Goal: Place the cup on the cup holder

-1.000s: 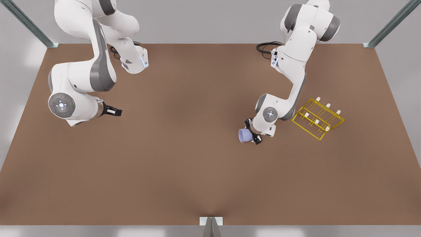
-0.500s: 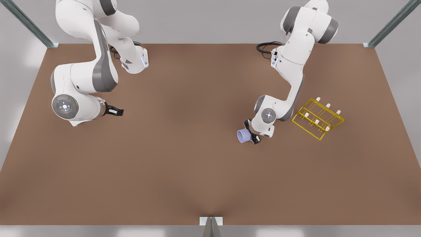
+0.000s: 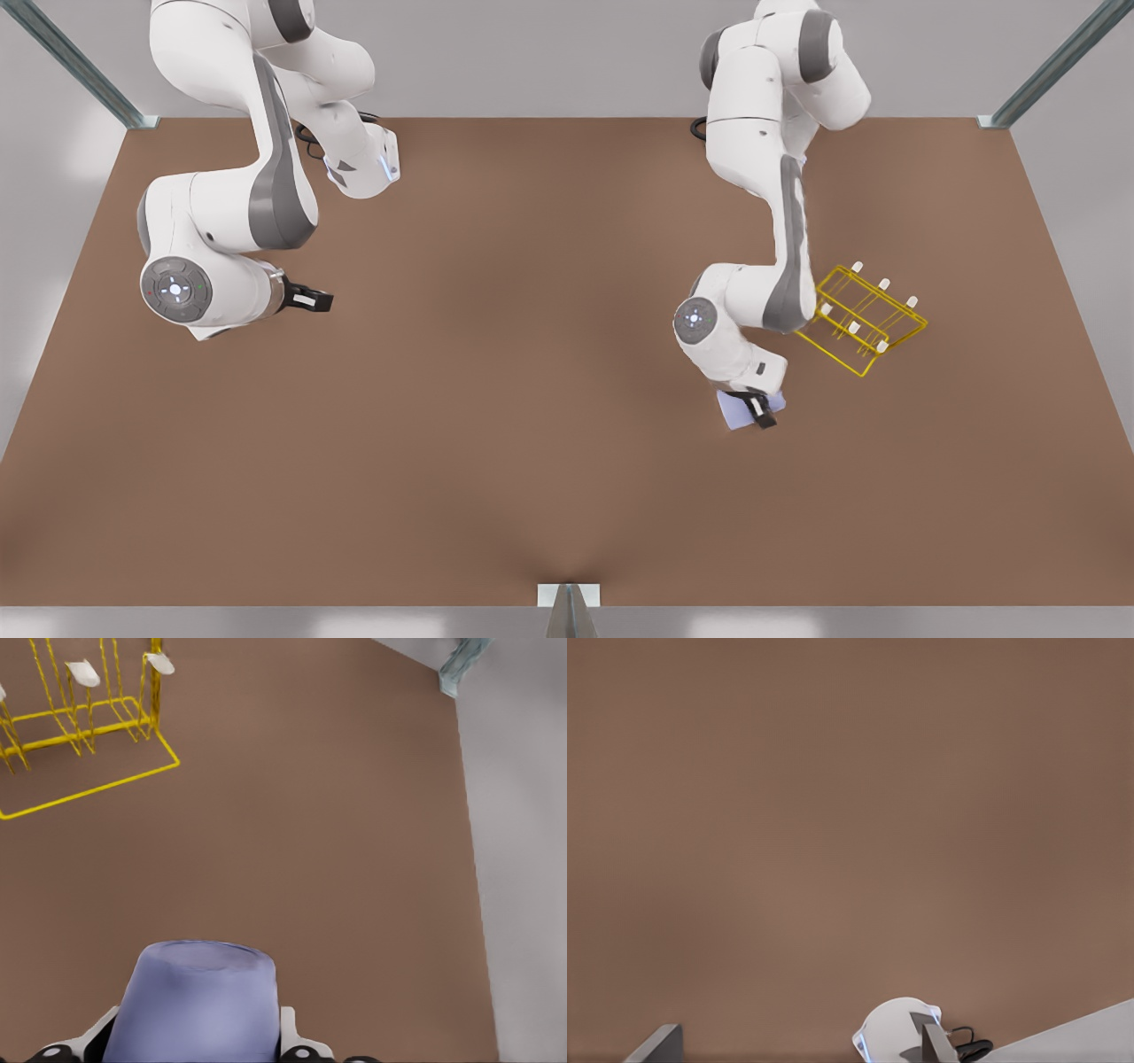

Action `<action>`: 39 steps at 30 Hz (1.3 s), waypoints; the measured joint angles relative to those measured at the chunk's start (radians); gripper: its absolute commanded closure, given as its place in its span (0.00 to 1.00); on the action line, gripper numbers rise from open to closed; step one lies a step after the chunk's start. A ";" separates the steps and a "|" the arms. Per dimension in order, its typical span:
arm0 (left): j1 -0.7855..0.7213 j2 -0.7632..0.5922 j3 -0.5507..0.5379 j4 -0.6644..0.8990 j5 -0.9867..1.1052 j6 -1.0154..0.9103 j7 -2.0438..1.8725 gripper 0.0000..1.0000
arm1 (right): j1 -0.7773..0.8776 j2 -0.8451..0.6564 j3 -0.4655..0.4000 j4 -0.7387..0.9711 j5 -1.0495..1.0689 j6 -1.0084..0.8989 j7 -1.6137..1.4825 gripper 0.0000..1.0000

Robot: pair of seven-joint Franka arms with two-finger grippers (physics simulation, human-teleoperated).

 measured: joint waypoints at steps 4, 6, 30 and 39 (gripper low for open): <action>-0.186 0.157 0.204 -0.197 0.260 -0.115 0.018 0.30 | 0.000 0.003 0.000 0.000 0.001 -0.001 0.000 0.00; -0.230 0.190 0.271 -0.241 0.328 -0.134 0.031 0.30 | 0.000 0.007 0.000 0.000 0.001 -0.001 0.000 0.00; -0.253 0.236 0.273 -0.482 0.547 -0.123 0.158 0.29 | 0.020 0.029 0.000 0.006 0.002 0.002 0.002 0.00; -0.251 0.236 0.227 -0.491 0.513 -0.109 0.141 0.29 | 0.021 0.034 0.000 0.005 0.002 0.002 0.002 0.00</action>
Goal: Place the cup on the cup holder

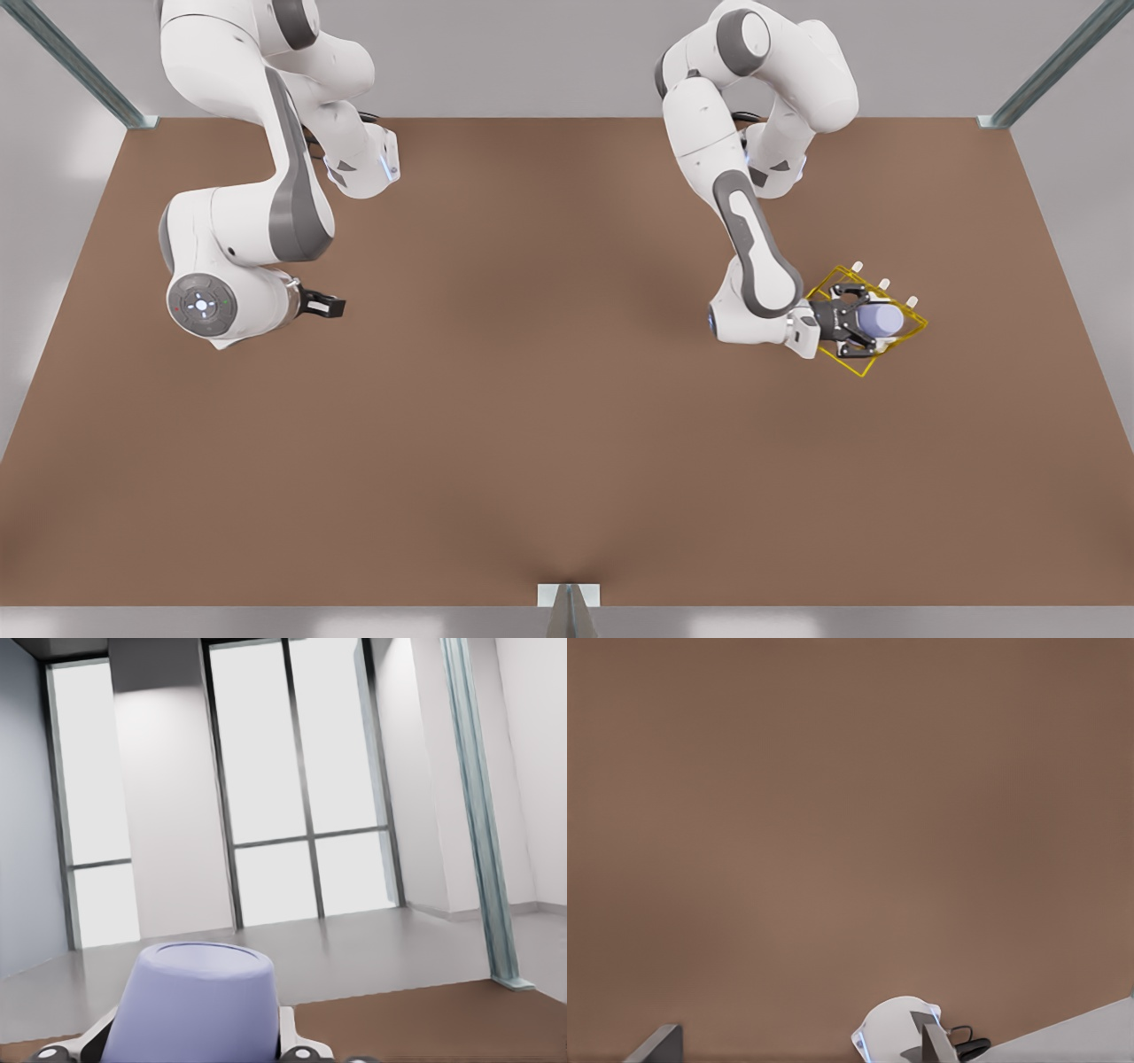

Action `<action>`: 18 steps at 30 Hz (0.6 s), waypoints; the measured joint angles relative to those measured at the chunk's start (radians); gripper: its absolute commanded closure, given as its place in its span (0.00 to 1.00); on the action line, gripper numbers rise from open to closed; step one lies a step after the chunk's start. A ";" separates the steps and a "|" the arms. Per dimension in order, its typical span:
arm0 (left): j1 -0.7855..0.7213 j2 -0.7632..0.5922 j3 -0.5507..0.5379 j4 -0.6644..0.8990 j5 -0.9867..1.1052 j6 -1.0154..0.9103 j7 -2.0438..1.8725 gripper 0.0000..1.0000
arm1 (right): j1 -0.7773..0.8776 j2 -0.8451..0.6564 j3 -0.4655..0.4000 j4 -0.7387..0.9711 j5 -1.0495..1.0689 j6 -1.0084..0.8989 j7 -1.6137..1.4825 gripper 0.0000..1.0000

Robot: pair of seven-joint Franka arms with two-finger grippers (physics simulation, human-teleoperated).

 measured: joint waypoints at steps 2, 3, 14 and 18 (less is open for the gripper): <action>0.017 0.000 -0.019 0.000 -0.009 0.001 -0.007 0.29 | 0.000 0.000 0.000 -0.001 0.000 0.000 0.000 0.00; 0.022 0.000 -0.024 0.000 -0.012 0.002 -0.011 0.29 | 0.000 0.001 0.000 -0.002 0.000 0.000 0.000 0.00; -0.185 -0.343 0.223 0.249 -0.143 -0.130 0.050 0.00 | -0.001 0.001 0.000 0.016 -0.001 0.003 -0.001 0.00; 0.135 -0.476 0.135 0.868 -0.569 -0.469 0.398 0.00 | 0.068 0.007 -0.001 0.148 -0.031 0.022 -0.018 0.00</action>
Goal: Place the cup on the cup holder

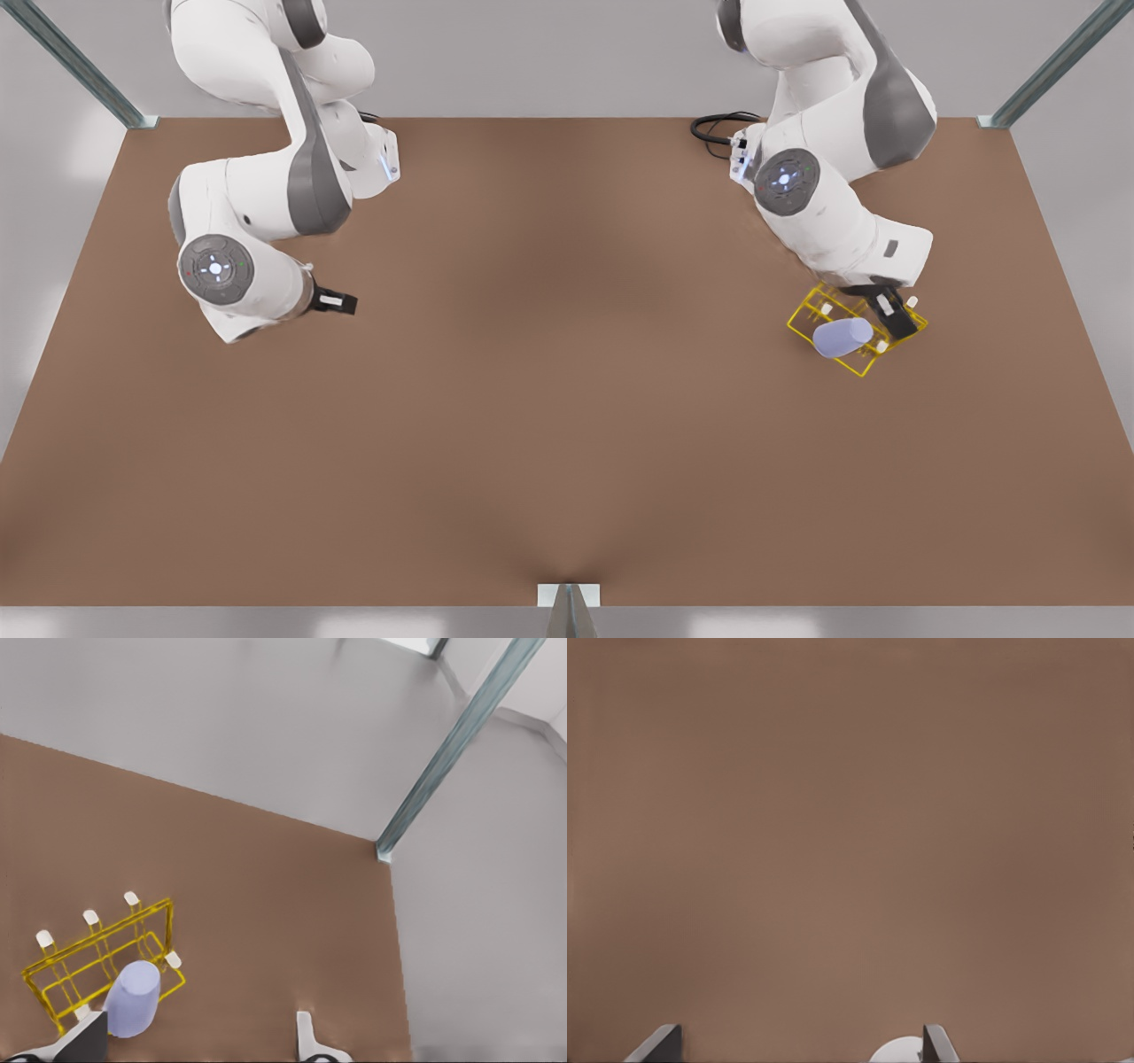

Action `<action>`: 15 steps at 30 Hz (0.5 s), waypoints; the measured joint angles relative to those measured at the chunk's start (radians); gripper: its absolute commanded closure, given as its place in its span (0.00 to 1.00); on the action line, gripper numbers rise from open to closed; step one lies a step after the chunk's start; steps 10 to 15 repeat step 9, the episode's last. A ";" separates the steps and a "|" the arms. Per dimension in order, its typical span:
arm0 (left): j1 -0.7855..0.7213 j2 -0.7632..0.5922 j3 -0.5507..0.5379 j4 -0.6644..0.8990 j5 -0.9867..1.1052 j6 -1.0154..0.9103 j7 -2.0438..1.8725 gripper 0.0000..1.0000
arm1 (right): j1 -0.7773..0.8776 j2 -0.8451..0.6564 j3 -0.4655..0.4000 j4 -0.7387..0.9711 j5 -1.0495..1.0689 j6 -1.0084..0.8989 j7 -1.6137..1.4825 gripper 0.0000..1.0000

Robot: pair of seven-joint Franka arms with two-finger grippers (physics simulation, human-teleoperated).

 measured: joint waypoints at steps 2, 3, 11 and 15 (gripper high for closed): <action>0.547 -0.140 -0.691 0.150 -0.035 -0.118 0.182 0.00 | -0.005 -0.024 0.008 0.015 -0.003 0.005 -0.003 0.00; 0.840 -0.196 -1.077 0.139 -0.006 -0.144 0.260 0.00 | -0.027 -0.042 0.031 0.011 -0.004 0.006 -0.004 0.00; 1.175 -0.324 -1.418 0.025 -0.096 -0.191 0.581 0.00 | -0.071 -0.092 0.070 -0.027 -0.008 0.016 -0.012 0.00; 1.175 -0.324 -1.418 0.025 -0.096 -0.191 0.581 0.00 | -0.071 -0.092 0.070 -0.027 -0.008 0.016 -0.012 0.00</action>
